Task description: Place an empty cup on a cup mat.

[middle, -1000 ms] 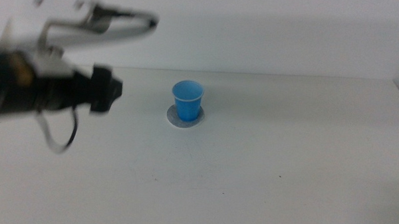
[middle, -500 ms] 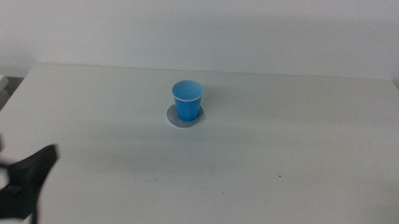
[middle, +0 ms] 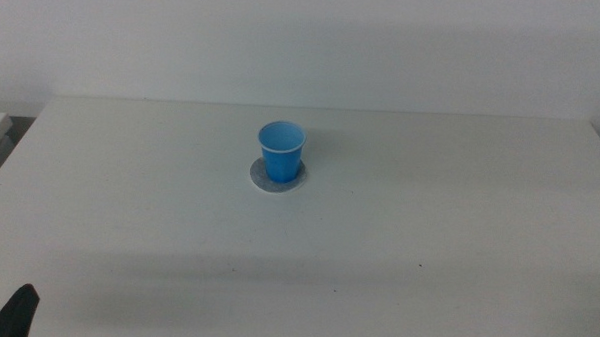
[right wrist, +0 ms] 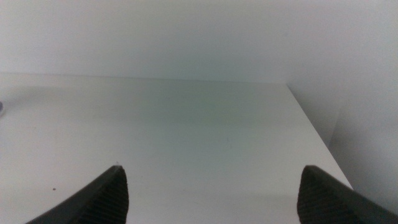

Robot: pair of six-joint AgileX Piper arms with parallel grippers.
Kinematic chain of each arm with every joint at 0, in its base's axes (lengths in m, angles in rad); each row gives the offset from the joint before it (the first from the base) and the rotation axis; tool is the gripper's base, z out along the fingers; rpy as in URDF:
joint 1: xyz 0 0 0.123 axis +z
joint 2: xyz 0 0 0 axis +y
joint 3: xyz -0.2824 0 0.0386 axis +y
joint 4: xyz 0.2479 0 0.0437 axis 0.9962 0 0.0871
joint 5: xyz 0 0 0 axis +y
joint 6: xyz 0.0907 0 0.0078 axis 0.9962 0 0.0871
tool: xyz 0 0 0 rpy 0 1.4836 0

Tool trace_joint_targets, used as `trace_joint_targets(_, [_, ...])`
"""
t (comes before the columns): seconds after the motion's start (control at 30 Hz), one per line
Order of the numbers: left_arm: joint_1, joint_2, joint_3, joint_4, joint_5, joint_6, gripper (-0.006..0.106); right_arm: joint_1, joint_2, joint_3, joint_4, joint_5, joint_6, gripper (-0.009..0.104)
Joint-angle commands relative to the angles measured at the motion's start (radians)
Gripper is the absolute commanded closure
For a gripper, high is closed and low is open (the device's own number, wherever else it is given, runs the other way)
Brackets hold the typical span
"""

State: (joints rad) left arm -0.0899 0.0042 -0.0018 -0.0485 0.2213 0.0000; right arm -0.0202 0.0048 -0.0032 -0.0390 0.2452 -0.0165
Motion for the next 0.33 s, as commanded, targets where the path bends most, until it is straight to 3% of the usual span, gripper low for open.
trace_joint_targets(0.0, [0.003, -0.004, 0.002, 0.008, -0.014, 0.000, 0.007, 0.002, -0.005, 0.003, -0.007, -0.007, -0.004, 0.002])
trace_joint_targets(0.3, [0.003, -0.004, 0.002, 0.008, -0.039, 0.000, 0.007, 0.002, -0.005, 0.003, -0.007, -0.007, -0.004, 0.002])
